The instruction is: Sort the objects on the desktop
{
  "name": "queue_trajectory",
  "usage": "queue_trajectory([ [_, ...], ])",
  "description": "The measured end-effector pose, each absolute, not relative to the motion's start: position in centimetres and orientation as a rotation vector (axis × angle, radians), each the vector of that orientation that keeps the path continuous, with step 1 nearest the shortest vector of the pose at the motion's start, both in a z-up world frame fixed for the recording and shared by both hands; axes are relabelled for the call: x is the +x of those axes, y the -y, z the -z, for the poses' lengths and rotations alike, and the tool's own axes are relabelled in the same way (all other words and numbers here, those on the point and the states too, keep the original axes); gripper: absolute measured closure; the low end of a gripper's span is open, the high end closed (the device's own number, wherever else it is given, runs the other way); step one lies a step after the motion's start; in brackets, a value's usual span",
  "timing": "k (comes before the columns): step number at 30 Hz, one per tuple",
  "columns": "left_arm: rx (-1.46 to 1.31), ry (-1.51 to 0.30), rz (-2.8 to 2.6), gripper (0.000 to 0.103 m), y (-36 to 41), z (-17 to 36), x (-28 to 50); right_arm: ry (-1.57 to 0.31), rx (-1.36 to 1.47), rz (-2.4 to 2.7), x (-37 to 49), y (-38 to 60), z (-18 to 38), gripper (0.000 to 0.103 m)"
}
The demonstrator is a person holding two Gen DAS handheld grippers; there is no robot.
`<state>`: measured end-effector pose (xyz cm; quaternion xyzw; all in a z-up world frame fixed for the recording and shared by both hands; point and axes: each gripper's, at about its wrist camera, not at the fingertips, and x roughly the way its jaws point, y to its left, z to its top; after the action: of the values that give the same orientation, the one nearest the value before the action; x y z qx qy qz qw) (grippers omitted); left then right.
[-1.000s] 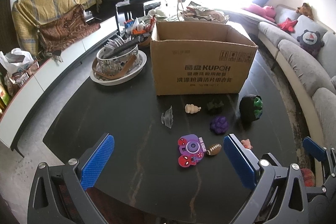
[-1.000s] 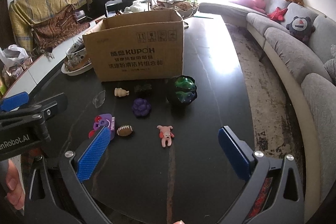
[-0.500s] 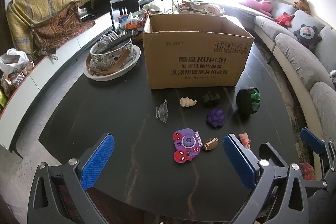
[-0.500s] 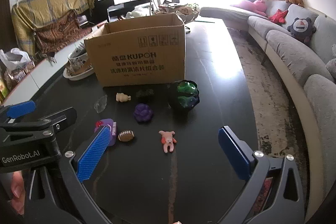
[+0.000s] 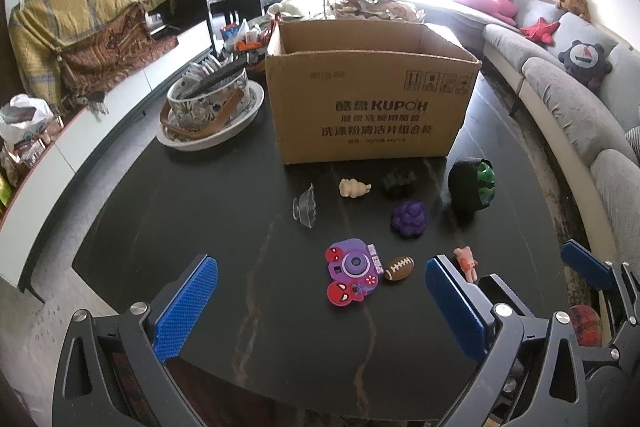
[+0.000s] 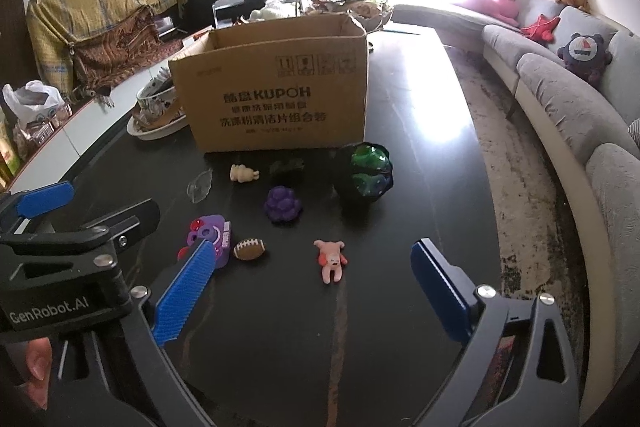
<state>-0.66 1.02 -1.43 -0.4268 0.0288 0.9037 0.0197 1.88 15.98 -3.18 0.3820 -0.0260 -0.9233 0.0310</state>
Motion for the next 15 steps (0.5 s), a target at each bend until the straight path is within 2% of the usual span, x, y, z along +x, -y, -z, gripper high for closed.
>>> queue_trajectory([
  [6, -1.343, -0.035, -2.801, 0.000, -0.83, 1.72, -0.54, 0.096, 1.195, 2.826, 1.77, -16.04, 3.34, 0.010],
  [15, -1.340, -0.045, -2.837, 0.000, -1.01, 1.82, -0.33, 0.110, 1.192, 2.799, 1.58, -16.10, 3.42, 0.012],
])
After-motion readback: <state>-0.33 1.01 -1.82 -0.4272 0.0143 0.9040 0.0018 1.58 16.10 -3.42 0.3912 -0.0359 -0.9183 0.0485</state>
